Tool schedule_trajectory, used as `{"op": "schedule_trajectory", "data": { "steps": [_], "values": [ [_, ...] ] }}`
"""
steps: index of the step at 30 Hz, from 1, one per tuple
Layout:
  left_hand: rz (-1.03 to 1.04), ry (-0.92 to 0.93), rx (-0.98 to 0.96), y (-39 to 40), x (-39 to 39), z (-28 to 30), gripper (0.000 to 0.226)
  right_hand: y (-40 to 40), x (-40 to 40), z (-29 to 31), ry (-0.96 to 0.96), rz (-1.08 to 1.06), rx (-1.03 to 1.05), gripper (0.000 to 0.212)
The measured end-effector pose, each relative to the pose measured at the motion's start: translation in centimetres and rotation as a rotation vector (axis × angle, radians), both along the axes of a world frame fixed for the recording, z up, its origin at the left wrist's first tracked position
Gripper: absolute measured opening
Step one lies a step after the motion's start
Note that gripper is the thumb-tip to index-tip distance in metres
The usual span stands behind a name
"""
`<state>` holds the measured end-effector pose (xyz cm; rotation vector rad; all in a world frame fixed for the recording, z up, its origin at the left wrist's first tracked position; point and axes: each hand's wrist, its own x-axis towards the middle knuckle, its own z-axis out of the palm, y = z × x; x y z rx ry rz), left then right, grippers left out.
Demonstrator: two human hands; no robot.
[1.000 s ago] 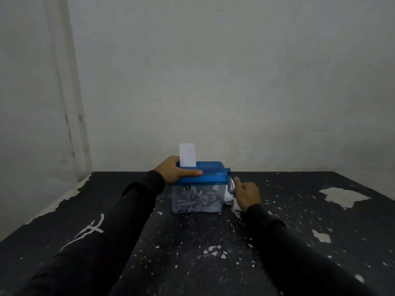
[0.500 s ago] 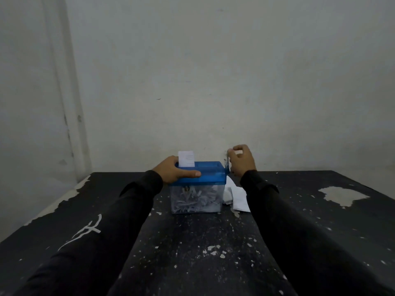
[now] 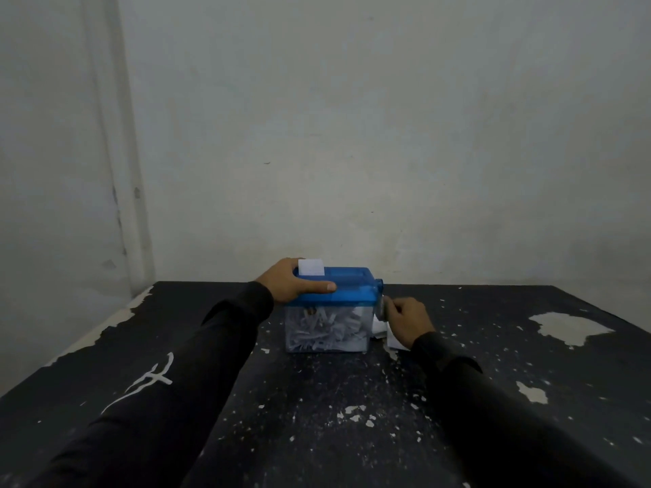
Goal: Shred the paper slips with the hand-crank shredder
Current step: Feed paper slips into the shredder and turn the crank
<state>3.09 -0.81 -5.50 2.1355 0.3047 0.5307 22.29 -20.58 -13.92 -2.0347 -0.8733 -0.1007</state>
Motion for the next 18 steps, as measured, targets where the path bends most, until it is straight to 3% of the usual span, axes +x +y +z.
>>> {"op": "schedule_trajectory", "data": {
  "steps": [3,6,9,14,18],
  "values": [
    [-0.02,0.016,-0.005,-0.1,0.1,0.3,0.05,-0.7,-1.1,-0.3,-0.027,0.026,0.211,0.056],
    [0.001,0.024,-0.006,-0.2,0.0,0.6,0.038,-0.9,-2.3,1.8,-0.019,0.089,0.438,0.047],
    [0.009,0.046,0.02,-0.2,0.0,0.7,0.04,-0.8,-3.5,4.7,0.132,0.167,0.543,0.038],
    [0.04,0.068,0.072,0.0,0.1,0.8,0.052,0.3,-3.5,8.0,0.211,0.221,0.537,0.042],
    [0.065,0.075,0.081,0.3,0.1,0.4,0.072,2.5,-1.0,8.1,0.205,0.096,0.461,0.048]
  ]
}}
